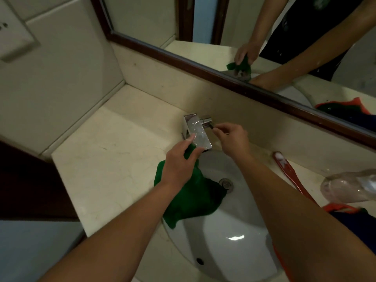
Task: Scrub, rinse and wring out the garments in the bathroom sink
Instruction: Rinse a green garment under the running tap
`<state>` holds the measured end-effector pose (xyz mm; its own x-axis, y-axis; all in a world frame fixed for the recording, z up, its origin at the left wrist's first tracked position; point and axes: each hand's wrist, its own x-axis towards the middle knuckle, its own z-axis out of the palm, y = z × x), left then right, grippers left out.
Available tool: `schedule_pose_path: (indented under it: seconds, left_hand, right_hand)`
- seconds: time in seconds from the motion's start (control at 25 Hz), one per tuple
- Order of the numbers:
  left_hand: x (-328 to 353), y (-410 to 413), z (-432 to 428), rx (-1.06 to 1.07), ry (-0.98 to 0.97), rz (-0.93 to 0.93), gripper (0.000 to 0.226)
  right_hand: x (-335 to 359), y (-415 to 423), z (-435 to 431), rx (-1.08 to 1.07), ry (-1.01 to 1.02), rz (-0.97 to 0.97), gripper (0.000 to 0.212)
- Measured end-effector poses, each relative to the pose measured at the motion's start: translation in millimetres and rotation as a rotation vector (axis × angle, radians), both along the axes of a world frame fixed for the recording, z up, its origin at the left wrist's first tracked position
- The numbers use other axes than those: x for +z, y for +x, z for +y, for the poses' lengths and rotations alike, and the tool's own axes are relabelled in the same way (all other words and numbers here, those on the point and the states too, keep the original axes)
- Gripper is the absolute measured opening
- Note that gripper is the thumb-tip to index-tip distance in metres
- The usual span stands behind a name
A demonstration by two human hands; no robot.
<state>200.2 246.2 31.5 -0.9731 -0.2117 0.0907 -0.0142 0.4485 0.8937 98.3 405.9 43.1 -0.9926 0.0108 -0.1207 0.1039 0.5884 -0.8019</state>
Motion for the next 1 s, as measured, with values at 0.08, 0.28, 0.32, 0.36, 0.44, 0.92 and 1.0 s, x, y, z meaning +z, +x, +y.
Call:
schedule_pose_path:
  seconds: [0.08,0.28,0.32,0.36,0.44,0.92,1.0]
  left_hand:
    - [2.1,0.0,-4.9,-0.011,0.007,-0.018,0.057]
    - [2.1,4.0,-10.3,-0.019,0.035,-0.075,0.055]
    - [-0.2,5.2,-12.2,-0.045,0.035,-0.082,0.057]
    - [-2.8,7.4,-14.9,-0.073,0.039,-0.096,0.059]
    - [-4.0,11.7,-17.2,-0.123,0.088,-0.138,0.059]
    - [-49.2,12.0,-12.2,-0.159,0.068,-0.206,0.039]
    - [-53.1,6.5,0.2,-0.084,0.084,-0.214,0.033]
  right_hand:
    - [-1.3,-6.1,2.0,0.004,0.087,0.032,0.021]
    - [-0.1,-8.4,-1.3,-0.074,0.074,0.046,0.024]
    - [-4.3,4.9,-0.6,-0.121,0.03,0.044,0.025]
    - [-10.9,24.6,0.2,-0.14,-0.001,0.035,0.027]
    - [-24.5,67.8,-0.6,-0.012,-0.027,-0.07,0.031]
    - [-78.9,105.8,-2.7,0.258,-0.06,-0.237,0.024]
    - [-80.3,99.1,3.0,0.192,-0.056,-0.152,0.023]
